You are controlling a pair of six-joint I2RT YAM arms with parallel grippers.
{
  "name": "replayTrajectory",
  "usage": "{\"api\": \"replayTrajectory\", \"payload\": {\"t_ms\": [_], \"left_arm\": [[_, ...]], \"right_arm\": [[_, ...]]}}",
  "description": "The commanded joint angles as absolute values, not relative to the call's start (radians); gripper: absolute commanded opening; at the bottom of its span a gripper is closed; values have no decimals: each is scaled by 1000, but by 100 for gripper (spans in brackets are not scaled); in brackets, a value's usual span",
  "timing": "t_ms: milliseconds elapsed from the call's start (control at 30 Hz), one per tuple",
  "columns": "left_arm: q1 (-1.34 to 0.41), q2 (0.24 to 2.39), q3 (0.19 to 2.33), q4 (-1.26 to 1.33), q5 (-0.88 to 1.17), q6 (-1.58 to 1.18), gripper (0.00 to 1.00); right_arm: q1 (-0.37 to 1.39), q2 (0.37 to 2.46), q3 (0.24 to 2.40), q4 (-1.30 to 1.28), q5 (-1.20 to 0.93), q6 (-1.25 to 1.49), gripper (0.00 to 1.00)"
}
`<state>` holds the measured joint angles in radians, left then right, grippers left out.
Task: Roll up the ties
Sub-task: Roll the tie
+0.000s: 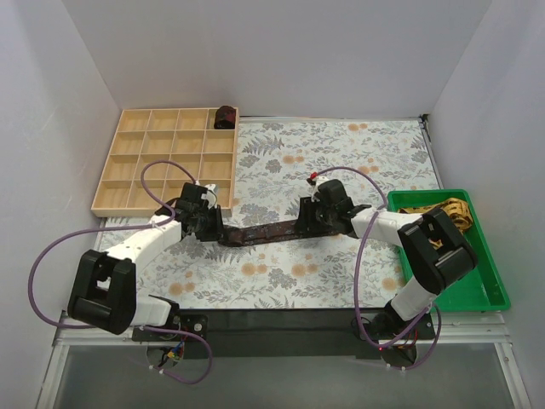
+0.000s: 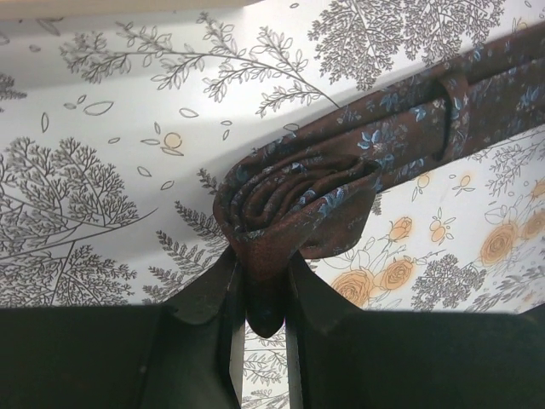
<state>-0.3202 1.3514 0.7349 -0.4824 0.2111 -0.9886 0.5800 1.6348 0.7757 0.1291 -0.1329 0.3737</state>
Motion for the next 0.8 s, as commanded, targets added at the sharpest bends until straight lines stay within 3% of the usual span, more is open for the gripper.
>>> {"api": "replayTrajectory", "payload": {"t_ms": [0, 433, 767], "left_arm": [[-288, 1284, 683, -454, 155, -1037, 0], [-224, 1279, 640, -400, 152, -1103, 0], [-230, 1345, 771, -564, -72, -927, 0]], "right_arm": [[578, 1618, 709, 8, -54, 451, 44], [589, 1634, 707, 28, -90, 491, 44], [621, 1523, 733, 12, -18, 445, 52]]}}
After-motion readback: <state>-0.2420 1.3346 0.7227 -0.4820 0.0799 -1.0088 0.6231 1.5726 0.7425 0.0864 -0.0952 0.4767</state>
